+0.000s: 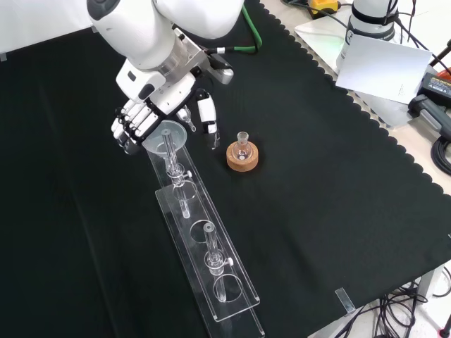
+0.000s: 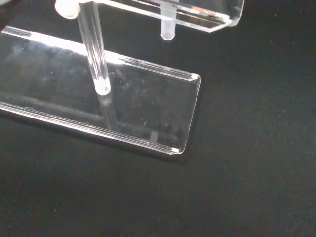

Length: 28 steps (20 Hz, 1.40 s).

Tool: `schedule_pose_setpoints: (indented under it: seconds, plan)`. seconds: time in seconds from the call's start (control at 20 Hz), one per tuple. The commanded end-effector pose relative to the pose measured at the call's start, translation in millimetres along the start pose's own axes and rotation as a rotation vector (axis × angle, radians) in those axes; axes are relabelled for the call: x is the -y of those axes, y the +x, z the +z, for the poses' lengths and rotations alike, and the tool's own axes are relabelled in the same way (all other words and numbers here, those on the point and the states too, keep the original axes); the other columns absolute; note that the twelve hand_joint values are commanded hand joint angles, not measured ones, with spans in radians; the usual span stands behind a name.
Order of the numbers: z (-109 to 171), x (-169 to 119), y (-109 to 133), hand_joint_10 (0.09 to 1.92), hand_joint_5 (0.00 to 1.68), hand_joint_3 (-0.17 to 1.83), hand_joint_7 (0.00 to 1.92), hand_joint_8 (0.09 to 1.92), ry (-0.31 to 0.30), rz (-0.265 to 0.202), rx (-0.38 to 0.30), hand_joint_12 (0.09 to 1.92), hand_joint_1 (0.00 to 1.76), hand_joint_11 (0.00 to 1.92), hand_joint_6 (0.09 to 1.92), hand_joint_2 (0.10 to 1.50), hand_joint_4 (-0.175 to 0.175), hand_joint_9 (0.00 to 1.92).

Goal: Pick up the funnel from the transparent funnel stand.

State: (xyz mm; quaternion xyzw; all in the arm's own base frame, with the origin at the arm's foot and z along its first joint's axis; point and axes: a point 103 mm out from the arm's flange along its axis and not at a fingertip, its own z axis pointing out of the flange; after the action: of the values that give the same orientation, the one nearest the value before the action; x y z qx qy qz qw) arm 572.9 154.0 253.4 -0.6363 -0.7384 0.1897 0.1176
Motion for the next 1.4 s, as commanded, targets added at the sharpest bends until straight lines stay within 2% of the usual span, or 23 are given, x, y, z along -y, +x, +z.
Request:
schedule_pose_setpoints:
  seconds: [0.05,0.15,0.2,0.3,0.4,0.5,0.55,0.6,0.75,0.95,1.15,1.4]
  plan:
    - [3,-4,-5,0.09,0.0,0.01,0.0,0.09,-0.001,0.03,-0.019,0.09,0.61,0.05,0.09,0.6,-0.035,0.0]
    - [1,-6,-7,0.09,0.0,0.01,0.0,0.09,-0.006,0.04,-0.02,0.09,0.61,0.05,0.09,0.6,-0.041,0.0]
    - [1,-7,-8,0.09,0.0,0.0,0.0,0.09,-0.006,0.046,-0.025,0.2,0.62,0.03,0.09,0.61,-0.047,0.0]
    - [-1,-5,-12,0.09,0.0,0.0,0.01,0.09,-0.016,0.052,-0.027,0.66,0.61,0.01,0.09,0.61,-0.055,0.0]
    - [-1,-6,-12,0.09,0.0,0.0,0.06,0.09,-0.026,0.058,-0.03,1.01,0.61,0.0,0.09,0.63,-0.058,0.04]
    - [0,-7,-11,0.09,0.0,0.01,0.12,0.09,-0.021,0.06,-0.029,1.25,0.61,0.0,0.09,0.63,-0.059,0.1]
    - [-1,-7,-11,0.19,0.0,0.01,0.13,0.13,-0.018,0.06,-0.027,1.32,0.62,0.0,0.09,0.64,-0.058,0.08]
    - [-1,-24,10,0.35,0.0,0.0,0.13,0.2,-0.002,0.085,-0.009,1.37,0.62,0.0,0.09,0.64,-0.057,0.05]
    - [-1,-35,24,0.64,0.04,0.01,0.1,0.44,0.004,0.091,-0.004,1.44,0.62,0.0,0.09,0.65,-0.053,0.01]
    - [-1,-43,30,0.83,0.14,0.01,0.17,0.58,0.02,0.083,-0.016,1.49,0.62,0.0,0.09,0.65,-0.045,0.0]
    - [1,-44,28,0.91,0.19,0.01,0.25,0.61,0.041,0.089,-0.013,1.51,0.62,0.0,0.09,0.66,-0.04,0.04]
    - [-1,-23,5,0.92,0.2,0.01,0.26,0.61,0.037,0.107,-0.003,1.52,0.61,0.0,0.09,0.66,-0.039,0.06]
